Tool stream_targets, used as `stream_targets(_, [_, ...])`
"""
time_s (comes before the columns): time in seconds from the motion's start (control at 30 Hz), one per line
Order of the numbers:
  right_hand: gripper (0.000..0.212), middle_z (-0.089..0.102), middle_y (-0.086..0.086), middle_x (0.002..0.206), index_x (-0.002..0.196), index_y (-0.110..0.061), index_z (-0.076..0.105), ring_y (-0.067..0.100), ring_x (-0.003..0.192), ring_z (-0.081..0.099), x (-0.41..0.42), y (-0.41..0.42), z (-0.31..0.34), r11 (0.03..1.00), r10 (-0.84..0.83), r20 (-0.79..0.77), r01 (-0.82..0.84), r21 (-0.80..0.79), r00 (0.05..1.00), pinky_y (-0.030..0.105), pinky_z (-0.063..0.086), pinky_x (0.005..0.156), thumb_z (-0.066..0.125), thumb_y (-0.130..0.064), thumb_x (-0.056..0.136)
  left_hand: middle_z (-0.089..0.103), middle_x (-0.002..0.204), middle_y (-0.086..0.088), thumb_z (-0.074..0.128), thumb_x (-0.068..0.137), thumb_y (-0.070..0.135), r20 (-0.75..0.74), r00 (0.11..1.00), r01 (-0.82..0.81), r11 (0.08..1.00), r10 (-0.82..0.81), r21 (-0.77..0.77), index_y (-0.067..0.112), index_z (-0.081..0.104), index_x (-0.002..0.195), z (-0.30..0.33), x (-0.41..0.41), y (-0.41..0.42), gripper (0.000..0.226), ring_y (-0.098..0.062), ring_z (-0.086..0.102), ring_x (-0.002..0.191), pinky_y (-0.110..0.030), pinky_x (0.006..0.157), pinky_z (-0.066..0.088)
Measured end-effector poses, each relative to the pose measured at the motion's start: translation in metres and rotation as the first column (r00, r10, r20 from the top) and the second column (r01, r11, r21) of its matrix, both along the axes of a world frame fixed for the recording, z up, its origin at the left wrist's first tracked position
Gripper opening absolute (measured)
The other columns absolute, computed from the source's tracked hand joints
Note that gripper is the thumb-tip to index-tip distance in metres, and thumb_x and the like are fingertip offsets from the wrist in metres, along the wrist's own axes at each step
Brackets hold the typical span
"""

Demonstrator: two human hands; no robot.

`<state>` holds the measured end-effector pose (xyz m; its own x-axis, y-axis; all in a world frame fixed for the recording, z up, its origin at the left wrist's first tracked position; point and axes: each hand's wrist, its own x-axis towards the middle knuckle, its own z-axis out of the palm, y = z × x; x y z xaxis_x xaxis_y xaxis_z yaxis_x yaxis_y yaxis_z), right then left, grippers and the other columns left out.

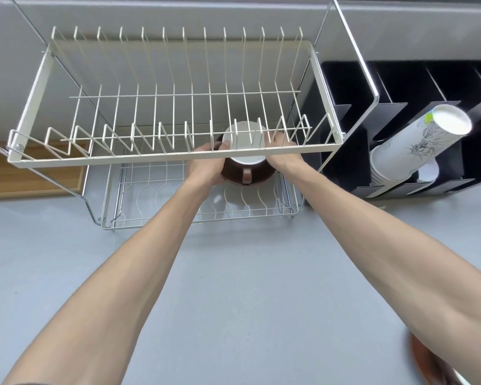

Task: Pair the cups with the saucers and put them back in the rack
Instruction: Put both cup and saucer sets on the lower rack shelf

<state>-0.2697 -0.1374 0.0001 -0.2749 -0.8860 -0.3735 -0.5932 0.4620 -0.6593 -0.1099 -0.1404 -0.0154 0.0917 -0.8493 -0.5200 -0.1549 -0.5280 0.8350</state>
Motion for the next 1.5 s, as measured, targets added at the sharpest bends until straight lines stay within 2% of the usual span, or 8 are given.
stream_targets(0.17, [0.049,0.054,0.025,0.139,0.139,-0.002,0.044,0.042,0.129,0.05,0.003,0.011,0.006,0.997,0.061,-0.072,-0.065,-0.05,0.995,0.044,0.039,0.105,0.026,-0.036,0.109,0.069,0.117,-0.005,0.061,0.088,0.055,0.12,0.992,0.04,0.999,-0.044,0.03,0.024,0.066,0.11,0.003,0.002,0.008,0.038,-0.025,0.07,0.095,-0.041,0.083,0.064])
stream_targets(0.27, [0.038,0.058,0.024,0.13,0.132,-0.005,0.053,0.044,0.12,0.053,0.005,0.026,0.01,0.975,0.111,-0.135,-0.134,-0.179,0.985,0.05,0.044,0.1,0.03,-0.025,0.109,0.064,0.097,-0.005,0.059,0.091,0.05,0.216,0.974,0.079,0.997,-0.076,-0.008,0.018,0.062,0.086,0.012,0.008,0.017,0.033,-0.026,0.063,0.079,-0.045,0.089,0.062])
stream_targets(0.3, [0.036,0.06,0.024,0.128,0.13,-0.007,0.055,0.044,0.117,0.054,0.006,0.034,0.012,0.968,0.102,-0.145,-0.132,-0.212,0.984,0.052,0.045,0.099,0.032,-0.024,0.107,0.063,0.095,-0.003,0.058,0.091,0.049,0.239,0.967,0.105,0.994,-0.094,-0.036,0.019,0.062,0.083,0.017,0.01,0.024,0.031,-0.028,0.063,0.082,-0.046,0.089,0.061])
stream_targets(0.43, [0.041,0.056,0.023,0.131,0.124,0.002,0.057,0.039,0.125,0.048,0.011,0.064,0.011,0.966,0.089,-0.177,-0.128,-0.223,0.98,0.047,0.037,0.107,0.036,-0.028,0.106,0.064,0.114,0.004,0.054,0.093,0.047,0.286,0.936,0.243,0.964,-0.204,-0.109,0.025,0.065,0.128,0.03,0.019,0.055,0.042,-0.03,0.069,0.102,-0.047,0.089,0.061])
stream_targets(0.63, [0.044,0.057,0.01,0.143,0.143,-0.013,0.05,0.03,0.134,0.05,0.015,0.128,0.029,0.948,0.198,-0.273,-0.254,-0.189,0.941,0.039,0.037,0.107,0.04,-0.034,0.105,0.071,0.12,0.0,0.051,0.078,0.065,0.335,0.887,0.364,0.927,-0.316,-0.089,0.036,0.065,0.126,0.04,0.024,0.111,0.058,-0.025,0.069,0.107,-0.048,0.097,0.056])
stream_targets(0.87, [0.033,0.064,0.006,0.12,0.125,-0.016,0.061,0.031,0.114,0.059,-0.01,0.203,0.024,0.9,0.195,-0.617,-0.389,-0.197,0.763,0.045,0.047,0.09,0.043,-0.033,0.103,0.063,0.14,0.001,0.049,0.097,0.049,0.763,0.542,0.649,0.752,-0.353,-0.113,0.033,0.057,0.138,0.048,-0.008,0.177,0.045,-0.027,0.059,0.127,-0.042,0.097,0.048])
stream_targets(1.17, [0.042,0.052,0.02,0.146,0.135,-0.016,0.058,0.038,0.138,0.047,-0.087,0.289,0.006,0.962,-0.038,-0.74,-0.175,-0.209,0.672,0.059,0.036,0.108,0.055,-0.035,0.098,0.05,0.151,-0.009,0.05,0.099,0.045,0.892,0.328,0.862,0.486,-0.312,-0.147,0.024,0.048,0.145,0.035,-0.082,0.23,0.051,-0.03,0.041,0.143,-0.047,0.106,0.043])
stream_targets(1.5, [0.043,0.045,0.02,0.152,0.14,-0.013,0.055,0.037,0.142,0.041,-0.196,0.383,0.002,0.966,-0.259,-0.649,0.18,-0.186,0.716,0.053,0.035,0.11,0.052,-0.031,0.101,0.045,0.154,-0.007,0.046,0.101,0.044,0.854,0.262,0.945,0.301,-0.449,-0.131,0.025,0.046,0.148,0.016,-0.184,0.285,0.051,-0.028,0.037,0.144,-0.043,0.104,0.042])
